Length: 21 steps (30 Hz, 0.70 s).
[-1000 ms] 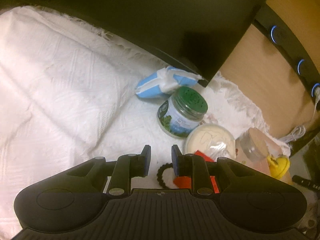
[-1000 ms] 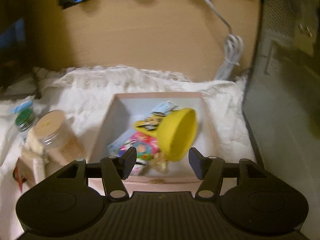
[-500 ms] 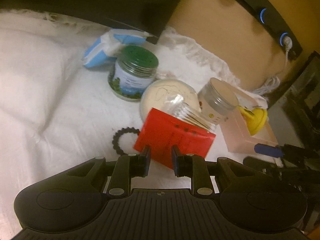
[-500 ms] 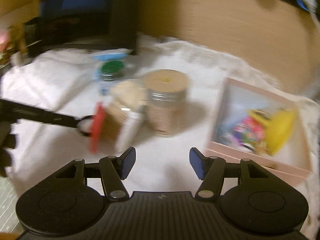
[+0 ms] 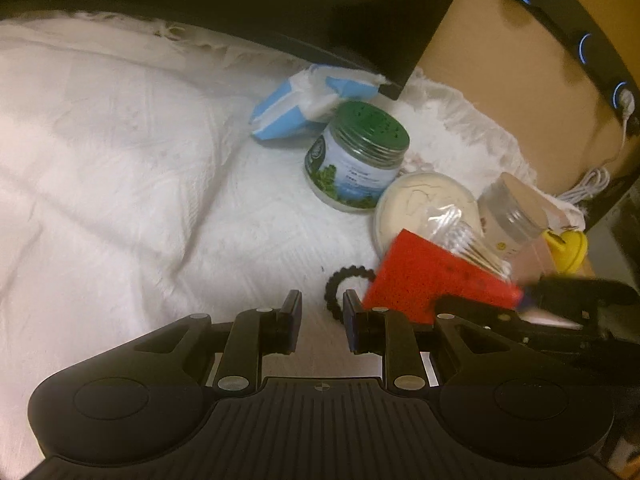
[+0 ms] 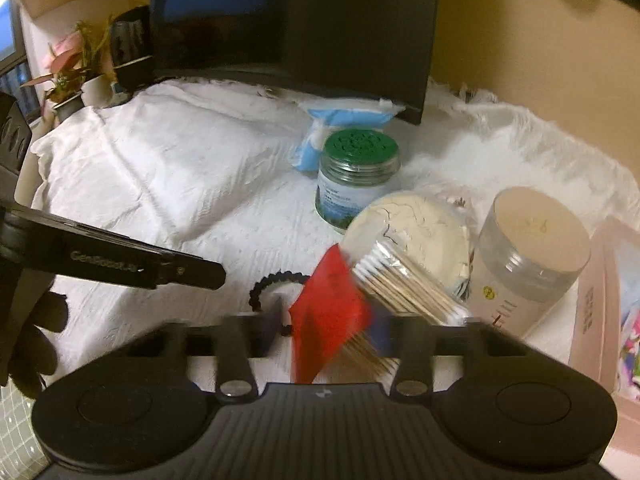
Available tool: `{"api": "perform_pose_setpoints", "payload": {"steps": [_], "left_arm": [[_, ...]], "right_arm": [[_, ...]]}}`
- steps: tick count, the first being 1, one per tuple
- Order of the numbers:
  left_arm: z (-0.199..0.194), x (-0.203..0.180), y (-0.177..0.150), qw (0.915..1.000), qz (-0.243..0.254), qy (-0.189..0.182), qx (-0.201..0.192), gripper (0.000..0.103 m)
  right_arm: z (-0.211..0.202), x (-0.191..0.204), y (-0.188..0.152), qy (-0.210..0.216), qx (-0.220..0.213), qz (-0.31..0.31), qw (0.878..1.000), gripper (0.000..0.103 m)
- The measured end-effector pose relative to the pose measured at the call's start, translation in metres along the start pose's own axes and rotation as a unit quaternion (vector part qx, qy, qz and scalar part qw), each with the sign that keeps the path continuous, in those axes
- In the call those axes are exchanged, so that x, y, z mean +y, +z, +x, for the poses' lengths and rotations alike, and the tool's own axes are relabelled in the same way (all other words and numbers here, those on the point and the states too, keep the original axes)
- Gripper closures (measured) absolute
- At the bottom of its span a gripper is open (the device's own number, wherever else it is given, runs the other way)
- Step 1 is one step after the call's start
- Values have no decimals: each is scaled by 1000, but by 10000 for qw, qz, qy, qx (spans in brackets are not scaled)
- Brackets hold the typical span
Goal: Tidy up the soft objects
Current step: 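Grasp the black hair tie with the left tool while the right tool grasps the red comb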
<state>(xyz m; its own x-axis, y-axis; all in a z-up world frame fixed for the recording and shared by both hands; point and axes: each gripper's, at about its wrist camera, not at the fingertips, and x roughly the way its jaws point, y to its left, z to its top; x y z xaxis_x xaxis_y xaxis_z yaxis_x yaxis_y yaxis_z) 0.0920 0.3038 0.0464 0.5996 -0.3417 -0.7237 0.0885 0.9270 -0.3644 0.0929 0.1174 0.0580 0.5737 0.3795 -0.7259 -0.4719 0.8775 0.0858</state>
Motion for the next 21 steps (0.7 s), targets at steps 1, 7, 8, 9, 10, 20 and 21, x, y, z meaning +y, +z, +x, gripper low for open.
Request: {"api": "perform_pose_setpoints", "payload": {"steps": [1,7,8,9,10,20,21], "left_arm": [[5,-1,2,10000,45,-3,29,78],[46,-21,10,9977,566,37,378,78],[50,-26,9,9965,731,100,388,78],[52,-30,10,9953,858,154,421,78],[54,-34,11,9939,980,191,475,78],[56,-54,4,9885,1268,595,565,80],[55,-56,2,9880,1297,678,497,82]], "right_arm": [[-5,-2,-4,54,14,59,10000,93],[-38,-14,-30,-133,89,16,9999,96],[-42,-18,-34,-192,103,27,9998,96],[-45,-20,-37,-247,113,51,9996,96],[-48,-23,-40,-267,121,104,9995,96],[-54,-29,-45,-320,89,213,9992,96],[-52,-28,-44,-321,89,209,9992,96]]}}
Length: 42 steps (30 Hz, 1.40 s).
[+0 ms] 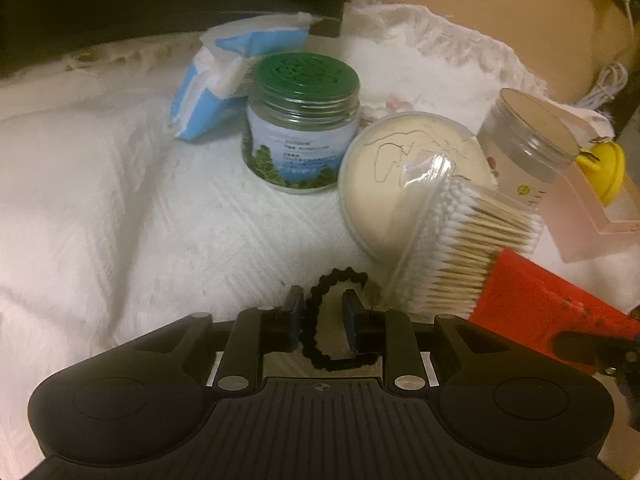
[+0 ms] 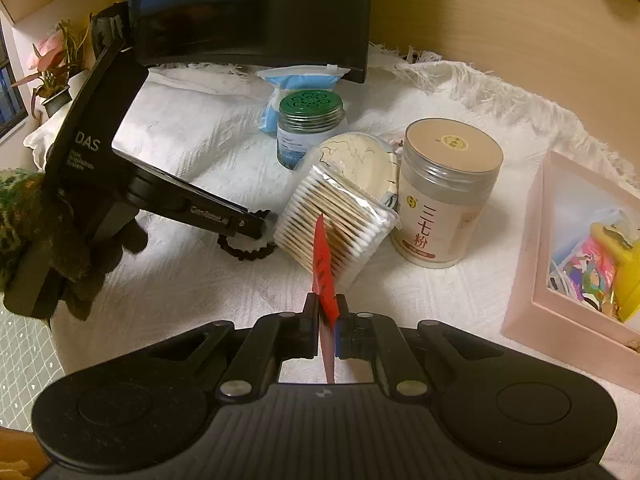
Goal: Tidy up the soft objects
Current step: 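Grasp the black hair tie with the left tool while the right tool grasps the red comb, then lift the hair tie with the left tool while the right tool lifts the comb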
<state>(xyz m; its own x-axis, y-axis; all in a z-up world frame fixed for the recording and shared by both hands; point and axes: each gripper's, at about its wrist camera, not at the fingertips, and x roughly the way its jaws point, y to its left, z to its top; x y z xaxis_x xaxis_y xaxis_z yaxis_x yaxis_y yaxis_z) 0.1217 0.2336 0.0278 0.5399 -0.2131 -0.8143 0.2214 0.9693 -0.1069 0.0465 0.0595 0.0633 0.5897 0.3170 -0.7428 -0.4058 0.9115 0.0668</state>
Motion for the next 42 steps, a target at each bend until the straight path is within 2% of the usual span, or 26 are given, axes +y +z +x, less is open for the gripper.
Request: {"api": "perform_pose_setpoints", "payload": {"steps": [2,5,8,11,17,22,25,31,34,37,42], "left_arm": [[-3,-4,-7,9998,72,131,-131,90],[-9,-2,-17,9995,-72,110,-277,93],[-18,4,-25,9985,-333,16,-441,94],[-34,10,-26,9957,-495,-43,-779,94],[-75,14,-12,9876,-504,37,-1489,94],[-99,16,-3,9812,-502,127,-1862,94],[-111,20,16,9763,-555,145,-2089,94],[-156,13,102,9564,-330,118,-2900,94],[-167,-11,138,9488,-136,-165,-3152,94],[-160,-46,159,9468,133,-514,-3173,94],[-121,-113,172,9502,484,-1352,-2767,94]], "right_arm": [[-1,0,0,-3,-8,-9,10000,96],[-6,0,2,0,-46,-20,10000,98],[-17,0,9,49,-142,-29,9999,98],[-34,-1,25,121,-363,-54,9993,98],[-64,-11,61,39,-908,-172,9957,98],[-77,-27,86,52,-1122,38,9937,98],[-80,-38,102,45,-1222,188,9923,98],[-116,-72,144,-309,-1854,355,9815,98],[-139,-98,151,-643,-2129,466,9739,98],[-155,-128,144,-1020,-2224,609,9677,98],[-166,-180,121,-1526,-2120,1125,9587,98]]}}
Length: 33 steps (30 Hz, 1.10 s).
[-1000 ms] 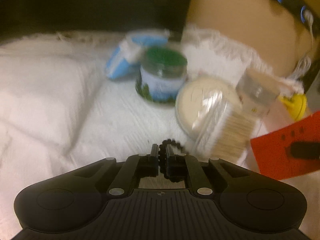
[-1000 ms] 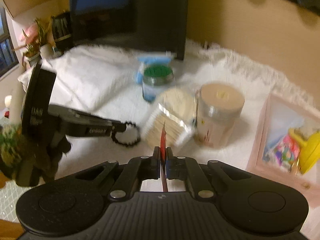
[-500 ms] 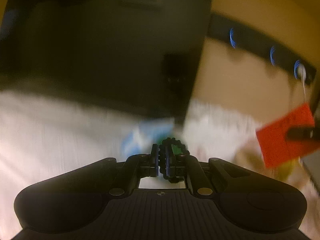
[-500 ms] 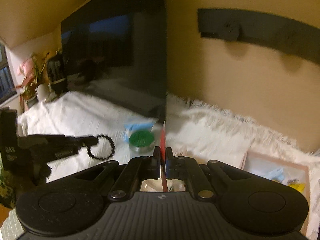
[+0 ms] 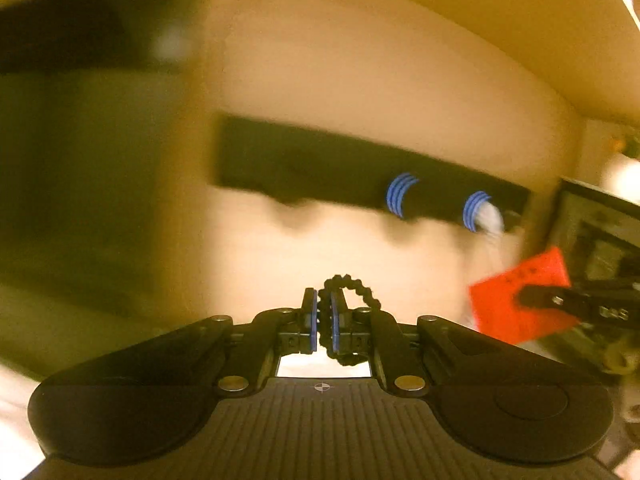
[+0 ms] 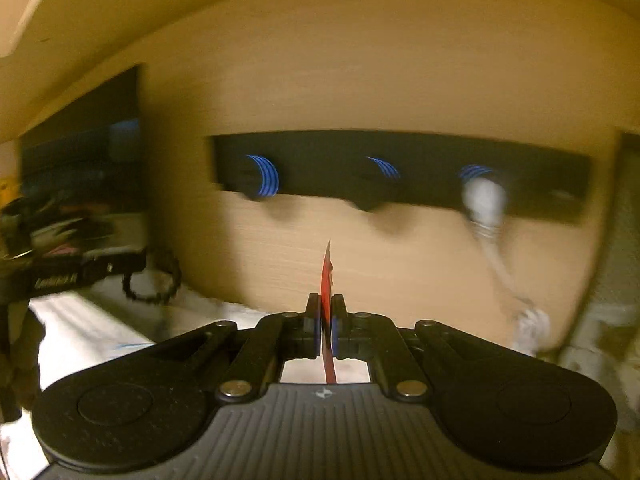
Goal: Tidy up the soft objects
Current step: 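Lift the hair tie with the left tool while the right tool lifts the comb, then release the hair tie and comb into the pink box with both tools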
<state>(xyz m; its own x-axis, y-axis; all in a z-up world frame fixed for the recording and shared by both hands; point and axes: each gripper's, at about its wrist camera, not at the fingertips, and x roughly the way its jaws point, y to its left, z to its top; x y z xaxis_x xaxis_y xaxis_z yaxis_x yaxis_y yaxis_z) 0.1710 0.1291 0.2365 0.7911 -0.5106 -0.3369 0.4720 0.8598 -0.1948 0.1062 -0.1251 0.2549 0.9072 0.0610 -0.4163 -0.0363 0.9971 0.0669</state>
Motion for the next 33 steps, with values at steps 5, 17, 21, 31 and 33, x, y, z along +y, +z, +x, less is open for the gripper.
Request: {"api": "perform_pose_setpoints", "payload": {"steps": [5,17,21,31,33], "left_arm": [[55,-43,-28,9960,-106,-680,562,94],[158,-64,-116,9590,-1187,-1029,2359,91],[132,-54,-119,9633,-1318,-971,2128,91],[27,4,-85,9838,-1237,-232,1277,91],[7,24,-88,9845,-1298,122,1171,91]], "right_arm": [[-1,-38,-22,-364,246,308,9986,98],[34,-77,-75,-183,1039,963,9897,98],[54,-69,-91,420,1343,1258,9820,98],[130,-48,-144,561,2370,1628,9561,96],[128,-51,-148,547,2353,1648,9563,94]]}}
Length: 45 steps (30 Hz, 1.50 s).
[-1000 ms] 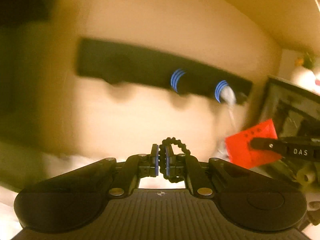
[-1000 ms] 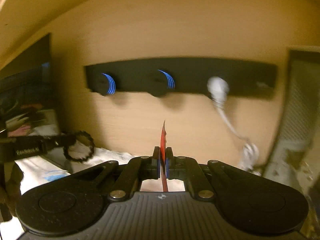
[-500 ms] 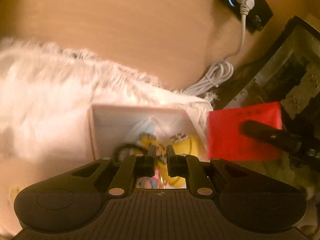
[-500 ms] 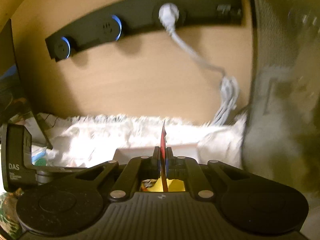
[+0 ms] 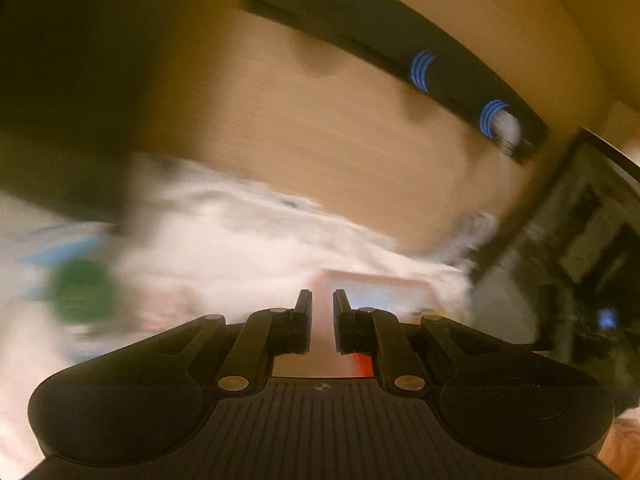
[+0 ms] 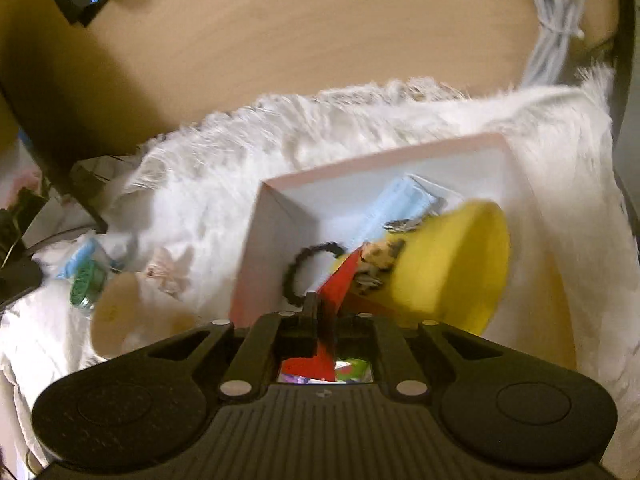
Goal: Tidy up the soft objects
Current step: 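Release the hair tie and comb into the pink box with both tools, then reach the right tool to the bag of cotton swabs and grasp it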
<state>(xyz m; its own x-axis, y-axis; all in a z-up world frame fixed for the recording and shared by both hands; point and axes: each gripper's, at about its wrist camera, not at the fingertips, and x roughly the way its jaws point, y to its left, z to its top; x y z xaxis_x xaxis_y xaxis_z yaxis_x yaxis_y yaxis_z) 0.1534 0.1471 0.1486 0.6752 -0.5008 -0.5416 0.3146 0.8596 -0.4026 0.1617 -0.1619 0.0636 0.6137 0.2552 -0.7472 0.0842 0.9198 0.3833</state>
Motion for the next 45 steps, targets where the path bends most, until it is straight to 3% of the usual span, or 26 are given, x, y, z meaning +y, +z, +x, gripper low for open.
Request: {"api": "perform_pose_setpoints", "payload": {"steps": [2,6,8,13,16,23,33,37,41,45], "left_arm": [[-12,25,-6,9993,-218,296,-10,91],[-33,75,-27,9929,-734,935,68,91],[-40,93,-37,9891,-909,1151,90,91],[-49,115,-55,9850,-1034,1376,66,91],[-49,116,-62,9855,-976,1383,78,91],[-42,115,-79,9874,-765,1343,334,91],[-52,118,-94,9881,-627,1343,402,91],[-48,111,-100,9927,-383,966,617,91],[-38,96,-99,9955,-60,684,658,91],[-37,103,-84,9951,-228,795,539,91]], "right_arm": [[-3,-1,-3,-98,-33,-56,9999,92],[-17,9,-12,-601,-223,-409,9971,73],[-27,17,-16,-765,-333,-622,9946,69],[-62,34,-23,-1303,-889,-1002,9824,53],[-78,43,-28,-1405,-1174,-1095,9770,43],[-83,74,-53,-1140,-1204,-1377,9765,40],[-24,129,-117,-783,-415,-2243,9705,39],[-3,141,-135,-723,-182,-2352,9691,39],[-2,150,-142,-528,-201,-2557,9651,39],[-7,174,-140,-148,-475,-2957,9540,38]]}}
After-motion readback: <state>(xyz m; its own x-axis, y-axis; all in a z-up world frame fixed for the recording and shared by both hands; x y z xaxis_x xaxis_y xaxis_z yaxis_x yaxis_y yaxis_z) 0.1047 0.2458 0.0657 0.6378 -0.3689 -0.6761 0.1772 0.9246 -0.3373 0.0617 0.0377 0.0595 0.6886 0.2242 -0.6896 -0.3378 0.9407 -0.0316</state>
